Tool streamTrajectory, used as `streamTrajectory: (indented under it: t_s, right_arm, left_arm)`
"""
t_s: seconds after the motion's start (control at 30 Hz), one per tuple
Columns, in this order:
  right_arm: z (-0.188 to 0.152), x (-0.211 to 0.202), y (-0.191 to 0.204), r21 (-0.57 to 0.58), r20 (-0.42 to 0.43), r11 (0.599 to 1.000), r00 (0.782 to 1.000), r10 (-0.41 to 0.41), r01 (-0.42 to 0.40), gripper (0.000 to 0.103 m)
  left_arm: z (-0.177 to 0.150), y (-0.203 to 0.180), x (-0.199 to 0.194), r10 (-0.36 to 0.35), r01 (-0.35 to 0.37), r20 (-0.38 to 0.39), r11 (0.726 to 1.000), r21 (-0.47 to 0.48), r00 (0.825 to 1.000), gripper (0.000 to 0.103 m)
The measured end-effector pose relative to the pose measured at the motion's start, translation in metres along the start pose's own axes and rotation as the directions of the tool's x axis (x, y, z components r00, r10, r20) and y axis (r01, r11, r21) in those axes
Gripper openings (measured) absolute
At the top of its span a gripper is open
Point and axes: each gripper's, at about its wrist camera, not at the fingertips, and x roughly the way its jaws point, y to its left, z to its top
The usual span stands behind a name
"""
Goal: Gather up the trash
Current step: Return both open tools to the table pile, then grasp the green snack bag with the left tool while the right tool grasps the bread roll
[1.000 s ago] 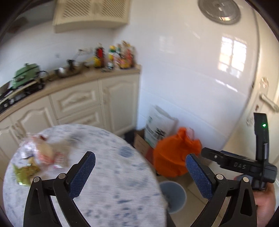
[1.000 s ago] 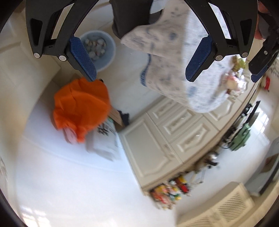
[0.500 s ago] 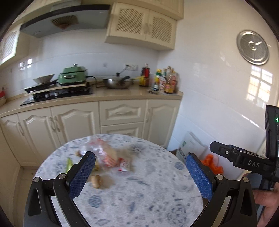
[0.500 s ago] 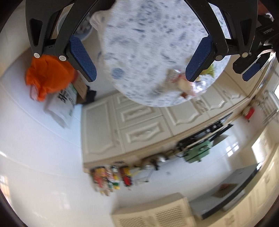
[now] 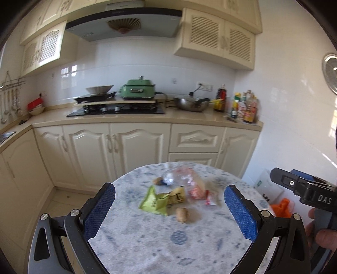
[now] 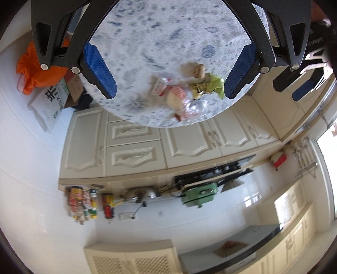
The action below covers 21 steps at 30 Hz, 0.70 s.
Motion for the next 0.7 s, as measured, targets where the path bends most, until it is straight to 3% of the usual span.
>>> streamTrajectory:
  t_s: [0.3,0.57,0.7]
  right_arm:
    - [-0.019,0.067,0.055,-0.100,-0.129,0.994,0.991,0.039,-0.052,0.103]
    - [-0.048,0.134,0.063,-0.121,-0.255,0.991,0.967,0.017,-0.049,0.102]
    - [-0.063,0.164,0.056,-0.108,-0.311,0.993,0.950,0.009,-0.045,0.094]
  left_arm:
    - [-0.006,0.052,0.031,0.081,-0.087,-0.085,0.994,-0.060,0.993,0.102]
    - [-0.013,0.073,0.086,0.072,-0.087,-0.183,0.993,-0.075,0.980,0.102]
    - [-0.014,0.075,0.112,0.066,-0.084,-0.216,0.994,-0.076,0.974,0.102]
